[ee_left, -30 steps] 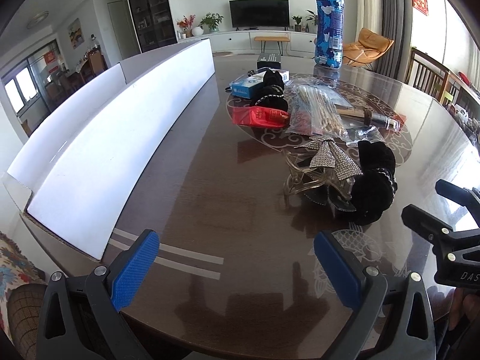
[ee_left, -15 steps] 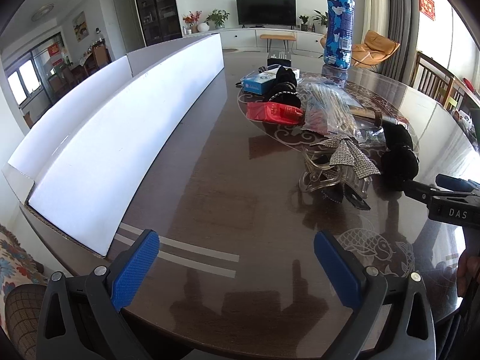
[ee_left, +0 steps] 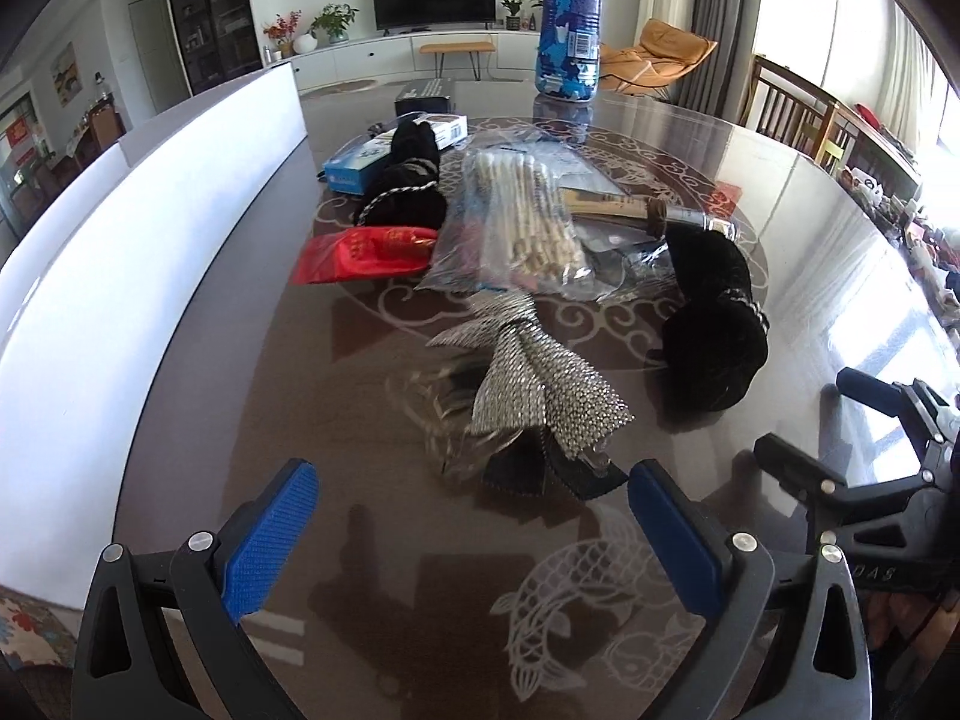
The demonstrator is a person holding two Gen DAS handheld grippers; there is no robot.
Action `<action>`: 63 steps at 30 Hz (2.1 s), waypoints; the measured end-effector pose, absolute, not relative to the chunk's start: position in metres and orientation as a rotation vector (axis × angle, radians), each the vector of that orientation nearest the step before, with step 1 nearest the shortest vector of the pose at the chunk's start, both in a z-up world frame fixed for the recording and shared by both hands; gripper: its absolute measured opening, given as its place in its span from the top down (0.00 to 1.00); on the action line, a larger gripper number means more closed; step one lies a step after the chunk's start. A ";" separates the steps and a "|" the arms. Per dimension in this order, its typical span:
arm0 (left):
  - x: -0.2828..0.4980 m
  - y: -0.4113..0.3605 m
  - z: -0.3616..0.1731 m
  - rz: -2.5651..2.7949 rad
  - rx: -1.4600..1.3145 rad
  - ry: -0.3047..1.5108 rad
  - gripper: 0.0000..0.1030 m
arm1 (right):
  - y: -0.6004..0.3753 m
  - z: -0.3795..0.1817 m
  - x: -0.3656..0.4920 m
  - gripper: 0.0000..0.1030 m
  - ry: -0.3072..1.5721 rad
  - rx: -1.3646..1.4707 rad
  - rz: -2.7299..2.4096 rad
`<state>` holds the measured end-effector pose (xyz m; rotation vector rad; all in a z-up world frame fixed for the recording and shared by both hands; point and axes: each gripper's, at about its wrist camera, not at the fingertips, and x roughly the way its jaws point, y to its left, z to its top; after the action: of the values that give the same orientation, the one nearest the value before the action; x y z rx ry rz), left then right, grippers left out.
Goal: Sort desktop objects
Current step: 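Move both tools toward the bow clip and black scrunchie on the table, then grasp the silver rhinestone bow clip with the left tool while the right tool grasps the black velvet scrunchie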
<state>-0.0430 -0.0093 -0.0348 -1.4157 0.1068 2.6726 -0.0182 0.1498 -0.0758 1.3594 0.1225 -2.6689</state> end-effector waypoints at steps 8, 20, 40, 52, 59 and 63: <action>-0.064 0.001 -0.024 2.584 -1.352 -0.004 0.00 | 0.151 -0.075 -0.017 0.00 0.102 1.345 -2.671; -0.092 -0.018 -0.048 2.678 -1.515 0.065 0.00 | 0.153 -0.074 -0.016 0.00 0.074 1.328 -2.670; -0.110 -0.029 -0.054 2.599 -1.517 0.116 0.17 | 0.153 -0.075 -0.015 0.00 0.066 1.322 -2.674; -0.072 -0.073 -0.045 2.673 -1.537 -0.125 0.54 | 0.154 -0.072 -0.017 0.00 0.028 1.348 -2.647; -0.067 -0.078 -0.046 2.692 -1.530 -0.123 0.54 | 0.126 -0.064 -0.066 0.00 -0.255 1.408 -2.521; -0.066 -0.073 -0.048 2.709 -1.524 -0.059 0.53 | 0.107 -0.067 -0.088 0.05 -0.137 1.427 -2.578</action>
<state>-0.0660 -0.0732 -0.0476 -1.5240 -0.0590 2.7092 -0.0878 0.1071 -0.0669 1.4275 -0.1366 -2.5784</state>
